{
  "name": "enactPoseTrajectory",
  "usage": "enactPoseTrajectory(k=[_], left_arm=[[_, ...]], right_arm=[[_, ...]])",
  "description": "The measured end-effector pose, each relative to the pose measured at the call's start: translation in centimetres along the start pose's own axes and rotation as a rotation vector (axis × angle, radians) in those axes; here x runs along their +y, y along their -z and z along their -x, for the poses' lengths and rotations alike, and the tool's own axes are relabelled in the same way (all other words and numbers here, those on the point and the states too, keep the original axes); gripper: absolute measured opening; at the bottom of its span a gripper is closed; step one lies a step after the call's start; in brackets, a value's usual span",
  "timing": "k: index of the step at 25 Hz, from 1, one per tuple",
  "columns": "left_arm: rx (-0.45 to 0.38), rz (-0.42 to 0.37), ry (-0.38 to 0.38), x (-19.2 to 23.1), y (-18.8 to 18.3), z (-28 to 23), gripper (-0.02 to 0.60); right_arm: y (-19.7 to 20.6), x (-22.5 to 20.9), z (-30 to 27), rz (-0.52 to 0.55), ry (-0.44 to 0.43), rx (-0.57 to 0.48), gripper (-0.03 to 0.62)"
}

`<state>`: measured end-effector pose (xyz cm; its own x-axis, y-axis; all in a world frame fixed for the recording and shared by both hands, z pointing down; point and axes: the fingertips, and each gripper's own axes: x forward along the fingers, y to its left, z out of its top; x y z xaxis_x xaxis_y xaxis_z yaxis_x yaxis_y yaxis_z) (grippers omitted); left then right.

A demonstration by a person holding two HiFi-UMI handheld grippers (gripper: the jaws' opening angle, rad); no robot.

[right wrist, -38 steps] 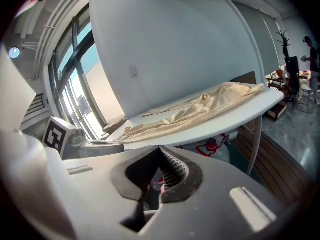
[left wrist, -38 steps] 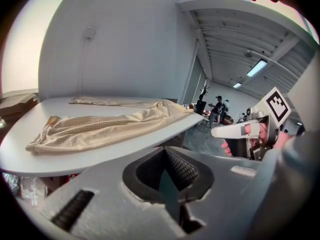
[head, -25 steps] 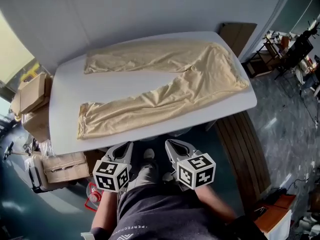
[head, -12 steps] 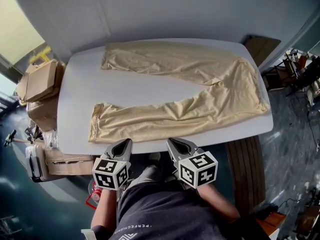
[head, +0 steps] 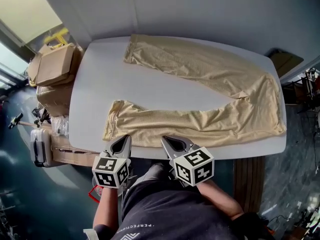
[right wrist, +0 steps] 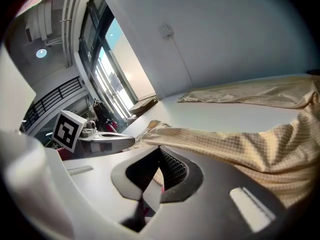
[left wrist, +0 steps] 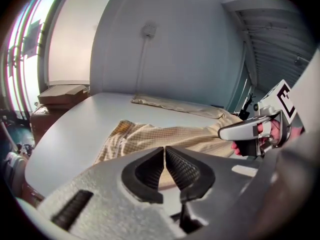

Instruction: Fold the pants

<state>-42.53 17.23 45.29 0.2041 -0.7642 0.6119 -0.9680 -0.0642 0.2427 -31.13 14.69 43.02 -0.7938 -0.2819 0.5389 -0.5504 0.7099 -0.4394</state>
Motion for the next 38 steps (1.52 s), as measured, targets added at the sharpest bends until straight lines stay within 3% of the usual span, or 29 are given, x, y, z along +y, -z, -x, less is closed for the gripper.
enactPoseTrajectory(k=[15,20,26,33,37,38], left_arm=[[-0.022,0.165,-0.283,11.4,2.2,4.0,0.126],[0.034,0.229,-0.265,12.8,3.6,2.9,0.213],[0.085,0.251,-0.243,12.5,3.9,1.6,0.208],[0.102,0.214,-0.265,11.7,3.9,1.1,0.129],[0.116,0.186,-0.279,11.4,4.1,1.1,0.052],[0.112,0.187,-0.282,11.4,4.0,1.0,0.041]], right_arm=[[-0.5,5.9,-8.2,0.136,-0.167,0.146,-0.003],[-1.0,6.2,-9.0,0.155,-0.167,0.155,-0.003],[-2.8,4.3,-10.0,0.155,-0.156,0.137,-0.003],[-5.6,4.1,-12.3,0.225,-0.182,0.136,-0.003],[-6.2,4.7,-14.5,0.282,-0.207,0.167,-0.004],[-6.2,4.8,-15.2,0.3,-0.213,0.182,0.03]])
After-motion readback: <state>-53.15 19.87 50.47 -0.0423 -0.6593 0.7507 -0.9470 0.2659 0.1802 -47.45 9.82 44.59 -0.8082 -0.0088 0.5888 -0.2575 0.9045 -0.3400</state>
